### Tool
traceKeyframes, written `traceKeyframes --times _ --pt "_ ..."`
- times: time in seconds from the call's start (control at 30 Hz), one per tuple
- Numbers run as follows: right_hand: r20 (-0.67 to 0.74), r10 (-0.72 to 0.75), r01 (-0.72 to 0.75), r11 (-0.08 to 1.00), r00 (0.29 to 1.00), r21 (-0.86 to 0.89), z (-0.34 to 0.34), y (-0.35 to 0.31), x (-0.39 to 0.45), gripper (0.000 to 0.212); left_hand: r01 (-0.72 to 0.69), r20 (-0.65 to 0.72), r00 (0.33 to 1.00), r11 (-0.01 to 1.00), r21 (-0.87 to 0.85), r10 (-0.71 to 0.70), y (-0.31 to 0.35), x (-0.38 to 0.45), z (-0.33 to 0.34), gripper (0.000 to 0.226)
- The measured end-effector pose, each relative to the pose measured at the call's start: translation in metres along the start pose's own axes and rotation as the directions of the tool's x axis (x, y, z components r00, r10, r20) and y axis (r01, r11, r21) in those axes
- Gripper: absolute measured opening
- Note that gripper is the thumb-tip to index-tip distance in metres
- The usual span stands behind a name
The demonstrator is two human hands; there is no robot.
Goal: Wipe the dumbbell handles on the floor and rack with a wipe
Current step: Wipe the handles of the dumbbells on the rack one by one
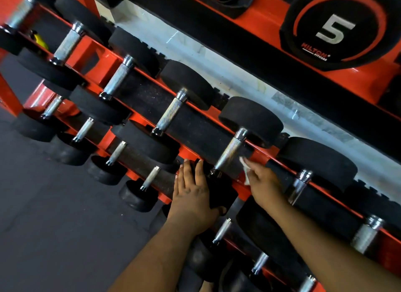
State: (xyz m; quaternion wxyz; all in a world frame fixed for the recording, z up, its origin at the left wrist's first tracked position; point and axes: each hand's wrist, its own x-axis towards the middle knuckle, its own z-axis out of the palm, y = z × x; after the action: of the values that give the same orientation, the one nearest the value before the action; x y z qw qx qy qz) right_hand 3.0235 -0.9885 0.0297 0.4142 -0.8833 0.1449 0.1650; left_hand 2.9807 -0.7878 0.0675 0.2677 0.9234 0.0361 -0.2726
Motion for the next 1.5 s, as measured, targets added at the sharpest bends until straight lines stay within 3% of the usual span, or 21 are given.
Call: traceKeyframes --times 0.03,0.07,0.1,0.17,0.27,0.3,0.37,0.43,0.5,0.57,0.6,0.73,0.8,0.9,0.97,1.07,1.13,1.2,1.27,1.37,1.5 --pt "0.002 0.185 -0.177 0.936 0.983 0.306 0.011 -0.011 -0.002 0.041 0.0 0.0 1.0 1.0 -0.001 0.0 0.0 0.0 0.0 0.134" --pt "0.079 0.302 -0.293 0.774 0.95 0.561 0.023 -0.023 -0.003 0.037 0.001 -0.004 1.0 1.0 -0.001 -0.001 0.0 -0.001 0.0 0.134" --pt "0.178 0.338 -0.36 0.616 0.924 0.701 0.031 -0.035 0.0 0.032 -0.001 -0.009 1.0 1.0 -0.001 0.001 0.001 -0.001 0.0 0.134" --pt "0.268 0.34 -0.397 0.403 0.901 0.824 0.036 -0.055 0.014 0.021 -0.003 -0.008 1.0 1.0 -0.004 0.003 0.001 0.0 0.0 0.134" --pt "0.238 0.38 -0.302 0.119 0.894 0.946 0.028 -0.066 0.042 0.016 0.0 -0.006 1.0 1.0 0.01 0.0 0.001 0.0 0.0 0.133" --pt "0.237 0.371 -0.299 0.118 0.898 0.947 0.029 -0.065 0.044 0.016 0.001 -0.004 1.0 1.0 0.012 -0.001 0.001 0.0 0.0 0.133" --pt "0.297 0.302 -0.378 0.256 0.906 0.89 0.039 -0.06 0.038 0.021 0.001 -0.003 1.0 1.0 0.013 -0.001 0.001 0.001 0.0 0.133" --pt "0.378 0.241 -0.44 0.31 0.894 0.843 0.043 -0.059 0.033 0.015 0.001 0.0 1.0 1.0 0.01 -0.001 0.0 0.0 0.0 0.133" --pt "0.324 0.243 -0.377 0.212 0.914 0.902 0.037 -0.058 0.041 0.012 -0.001 -0.002 1.0 1.0 0.009 0.001 -0.001 0.0 0.001 0.133" --pt "0.257 0.248 -0.291 0.111 0.934 0.95 0.03 -0.058 0.049 0.023 -0.001 0.007 1.0 1.0 -0.003 0.001 -0.001 0.001 0.001 0.133" --pt "0.246 0.243 -0.282 0.129 0.938 0.951 0.03 -0.059 0.048 0.029 0.0 0.007 1.0 1.0 -0.01 0.0 -0.001 0.001 0.001 0.133" --pt "0.277 0.281 -0.383 0.464 0.919 0.799 0.043 -0.051 0.009 0.027 0.002 0.008 1.0 1.0 -0.015 -0.001 0.0 0.001 -0.001 0.133" --pt "0.206 0.275 -0.323 0.5 0.939 0.803 0.037 -0.051 0.003 0.026 0.007 0.021 1.0 1.0 -0.015 -0.006 0.0 0.001 0.0 0.132" --pt "-0.03 0.284 -0.124 0.511 0.958 0.85 0.029 -0.059 0.018 0.034 0.003 0.016 1.0 1.0 -0.008 -0.003 0.001 0.0 -0.002 0.132" --pt "-0.156 0.269 -0.069 0.671 0.95 0.738 0.04 -0.058 0.024 0.039 0.008 0.029 1.0 1.0 -0.014 -0.008 0.002 0.0 -0.004 0.131" --pt "-0.194 0.096 -0.029 0.947 0.976 0.32 0.051 -0.046 -0.001 0.047 0.004 0.033 0.999 1.0 -0.011 -0.003 0.003 -0.001 -0.004 0.13" --pt "-0.235 -0.13 0.135 0.991 0.963 0.006 0.047 -0.039 -0.018 0.046 0.0 0.038 0.999 1.0 -0.003 0.0 0.002 0.0 -0.004 0.129" --pt "-0.184 -0.447 0.381 0.872 0.875 -0.307 0.04 -0.035 -0.019 0.054 -0.006 0.051 0.999 1.0 0.004 0.005 0.002 0.0 -0.004 0.129" --pt "0.026 -0.641 0.516 0.592 0.767 -0.619 0.03 -0.025 0.006 0.065 -0.013 0.056 0.998 1.0 0.006 0.012 0.002 0.0 -0.006 0.128" --pt "0.23 -0.609 0.492 0.306 0.759 -0.815 0.017 -0.023 0.03 0.068 -0.021 0.066 0.998 1.0 0.002 0.021 0.001 0.0 -0.007 0.128" --pt "0.499 -0.546 0.575 -0.038 0.673 -0.817 0.005 -0.016 0.022 0.064 -0.022 0.08 0.997 1.0 -0.006 0.022 0.001 0.001 -0.007 0.127"
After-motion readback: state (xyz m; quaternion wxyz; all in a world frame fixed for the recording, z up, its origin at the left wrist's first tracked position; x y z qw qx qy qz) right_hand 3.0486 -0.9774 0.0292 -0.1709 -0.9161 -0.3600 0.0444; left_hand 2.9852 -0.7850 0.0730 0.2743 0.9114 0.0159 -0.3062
